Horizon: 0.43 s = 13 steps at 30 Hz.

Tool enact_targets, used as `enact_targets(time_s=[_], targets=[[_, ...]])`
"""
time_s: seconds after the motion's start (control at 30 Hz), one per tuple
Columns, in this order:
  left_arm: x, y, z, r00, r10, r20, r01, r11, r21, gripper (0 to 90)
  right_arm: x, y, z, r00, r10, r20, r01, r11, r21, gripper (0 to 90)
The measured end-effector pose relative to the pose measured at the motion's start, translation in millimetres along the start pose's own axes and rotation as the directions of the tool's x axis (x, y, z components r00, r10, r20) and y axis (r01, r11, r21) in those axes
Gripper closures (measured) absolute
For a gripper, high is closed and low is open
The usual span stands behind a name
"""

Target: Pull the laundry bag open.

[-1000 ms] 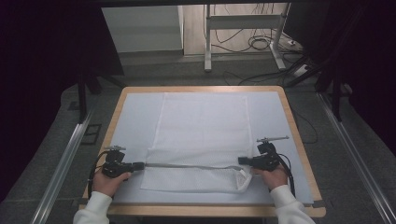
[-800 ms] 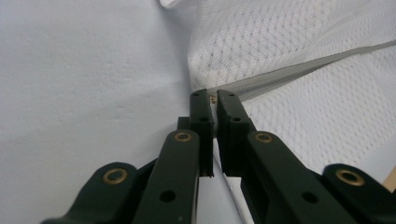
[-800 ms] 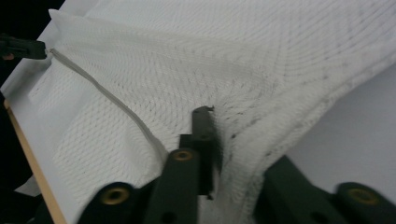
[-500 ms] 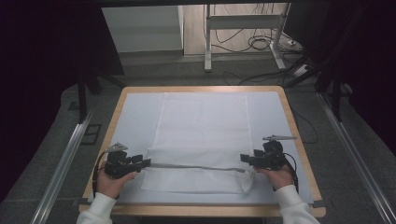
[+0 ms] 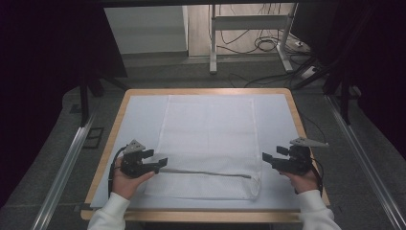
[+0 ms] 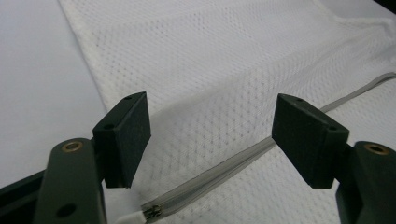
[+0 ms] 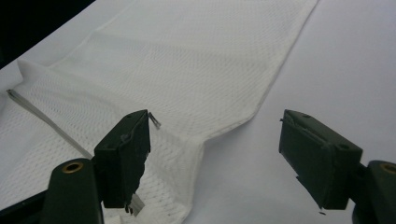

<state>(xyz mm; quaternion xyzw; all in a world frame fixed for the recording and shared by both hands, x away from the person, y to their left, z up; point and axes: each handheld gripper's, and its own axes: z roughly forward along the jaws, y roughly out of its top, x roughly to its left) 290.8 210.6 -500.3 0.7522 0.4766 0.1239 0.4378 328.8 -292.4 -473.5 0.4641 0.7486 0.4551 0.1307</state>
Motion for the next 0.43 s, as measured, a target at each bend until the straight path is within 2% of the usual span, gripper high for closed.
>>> enact_targets(time_s=[0.27,0.43], targets=[[3.5,0.7,0.1,0.9997,-0.023,-0.002,0.023,0.9997,-0.006,27.1,1.3,-0.2,0.8,0.9996,-0.008,-0.027,0.008,0.9999,0.013,24.1],[9.5,0.8,-4.1,0.9991,-0.043,-0.008,0.042,0.9989,-0.021,24.6,5.4,0.7,4.4,0.9989,-0.022,-0.042,0.023,0.9994,0.025,19.0]])
